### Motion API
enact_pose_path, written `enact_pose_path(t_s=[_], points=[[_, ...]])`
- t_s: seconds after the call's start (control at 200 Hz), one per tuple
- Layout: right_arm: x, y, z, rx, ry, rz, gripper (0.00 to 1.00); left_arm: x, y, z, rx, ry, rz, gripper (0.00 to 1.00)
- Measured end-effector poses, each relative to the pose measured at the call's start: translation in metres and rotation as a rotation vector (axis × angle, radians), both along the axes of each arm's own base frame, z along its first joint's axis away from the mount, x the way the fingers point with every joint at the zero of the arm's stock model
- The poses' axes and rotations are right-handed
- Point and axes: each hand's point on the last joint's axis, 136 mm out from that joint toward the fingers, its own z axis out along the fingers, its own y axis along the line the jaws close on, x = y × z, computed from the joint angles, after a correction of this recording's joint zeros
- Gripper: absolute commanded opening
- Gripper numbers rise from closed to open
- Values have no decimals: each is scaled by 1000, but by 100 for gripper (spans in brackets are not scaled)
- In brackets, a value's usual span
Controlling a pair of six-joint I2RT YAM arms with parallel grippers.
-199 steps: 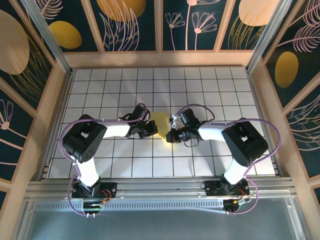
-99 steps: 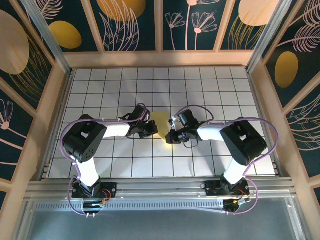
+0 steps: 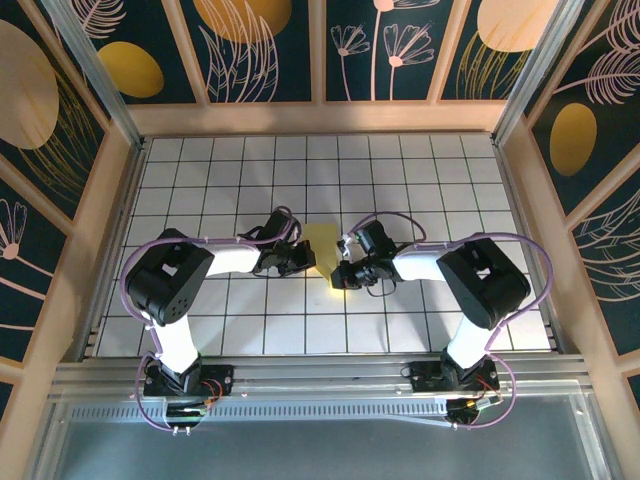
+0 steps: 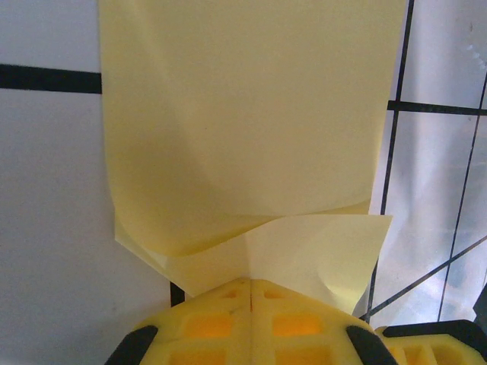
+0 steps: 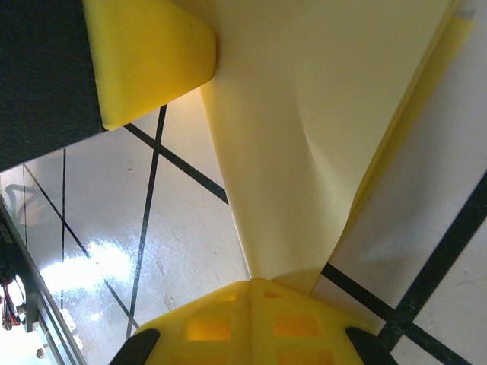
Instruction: Fold a paper plane with a square sheet of paper (fold left side to right side)
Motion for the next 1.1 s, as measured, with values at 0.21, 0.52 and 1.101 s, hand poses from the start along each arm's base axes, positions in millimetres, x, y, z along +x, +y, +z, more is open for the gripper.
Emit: enact_pose_path(t_s=[0.21, 0.52, 1.101], points=[[0, 0, 0, -1, -2, 2, 0, 0, 0, 0, 6, 4, 1, 0], [-4, -2, 0, -3, -9, 15, 0, 0, 0, 0, 10, 8, 1, 0], [0, 3, 43, 47, -46, 24, 0, 2, 1, 0, 17, 1, 7, 0]])
